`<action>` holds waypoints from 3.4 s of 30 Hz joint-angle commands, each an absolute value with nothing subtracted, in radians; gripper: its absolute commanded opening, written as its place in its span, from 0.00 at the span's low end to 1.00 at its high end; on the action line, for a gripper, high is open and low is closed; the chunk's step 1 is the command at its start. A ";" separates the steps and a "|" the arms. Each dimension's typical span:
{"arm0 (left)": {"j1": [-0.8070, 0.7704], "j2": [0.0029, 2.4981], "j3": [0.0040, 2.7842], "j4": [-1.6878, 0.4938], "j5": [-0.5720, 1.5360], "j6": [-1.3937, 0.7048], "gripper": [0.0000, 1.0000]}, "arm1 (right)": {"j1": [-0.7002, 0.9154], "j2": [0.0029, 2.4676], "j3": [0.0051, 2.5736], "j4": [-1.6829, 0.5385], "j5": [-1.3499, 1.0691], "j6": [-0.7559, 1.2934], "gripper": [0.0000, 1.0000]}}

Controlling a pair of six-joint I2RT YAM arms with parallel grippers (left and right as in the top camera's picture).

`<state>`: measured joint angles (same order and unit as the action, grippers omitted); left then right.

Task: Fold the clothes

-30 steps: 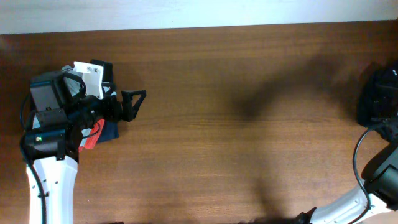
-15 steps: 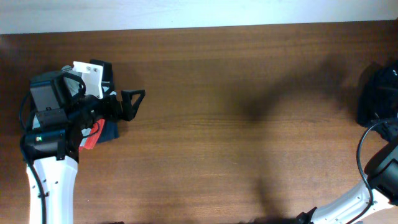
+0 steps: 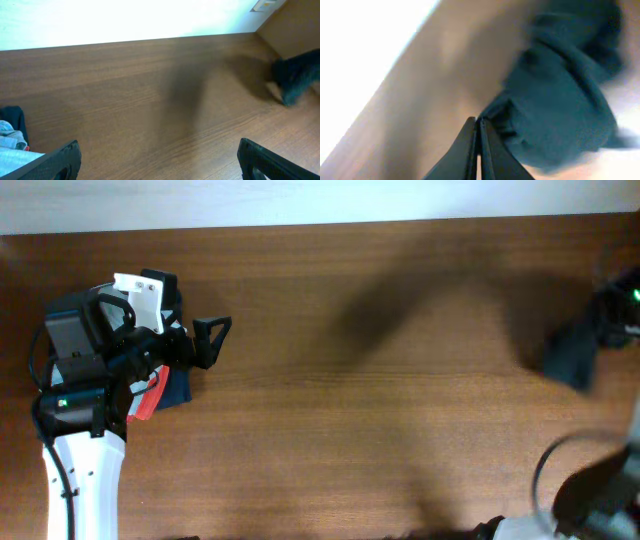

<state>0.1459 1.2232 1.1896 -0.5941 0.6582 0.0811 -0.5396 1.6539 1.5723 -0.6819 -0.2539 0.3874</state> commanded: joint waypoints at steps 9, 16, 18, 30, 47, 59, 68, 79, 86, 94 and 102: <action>0.142 1.218 1.206 -0.595 0.658 0.075 0.99 | -0.091 1.536 1.591 -0.812 -0.155 0.353 0.04; 0.142 1.218 1.206 -0.596 0.691 0.075 0.99 | 0.070 1.512 1.602 -0.769 -0.280 0.108 0.04; 0.142 1.218 1.206 -0.591 0.737 0.075 0.99 | 0.104 1.501 1.609 -0.769 -0.295 0.077 0.04; 0.061 1.218 1.206 -0.591 0.762 0.084 0.99 | 0.196 1.417 1.611 -0.715 -0.246 0.043 0.22; -0.069 1.243 1.206 -0.684 0.524 0.204 0.99 | 0.196 1.549 1.592 -1.074 0.024 0.353 0.28; -0.098 1.287 1.206 -0.686 0.515 0.204 1.00 | 0.202 1.842 1.485 -1.155 -0.225 0.202 0.53; -0.098 1.293 1.206 -0.681 0.514 0.204 0.99 | 0.236 1.845 1.384 -1.108 -0.226 0.203 0.64; -0.099 1.294 1.206 -0.682 0.515 0.204 0.99 | 0.238 1.845 1.225 -0.875 -0.260 0.273 0.46; -0.099 1.294 1.206 -0.682 0.515 0.204 1.00 | 0.238 1.830 1.225 -0.875 -0.266 0.274 0.08; -0.099 1.294 1.206 -0.682 0.519 0.204 0.99 | 0.238 1.640 1.304 -0.902 -0.266 0.242 0.04; -0.099 1.294 1.206 -0.670 0.519 0.204 0.99 | 0.242 1.376 1.478 -0.897 -0.247 0.189 0.04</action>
<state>-0.0952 1.2850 1.1896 -0.6815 0.5182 0.1871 0.2310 1.4731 1.4086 -0.8989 -0.2531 0.2279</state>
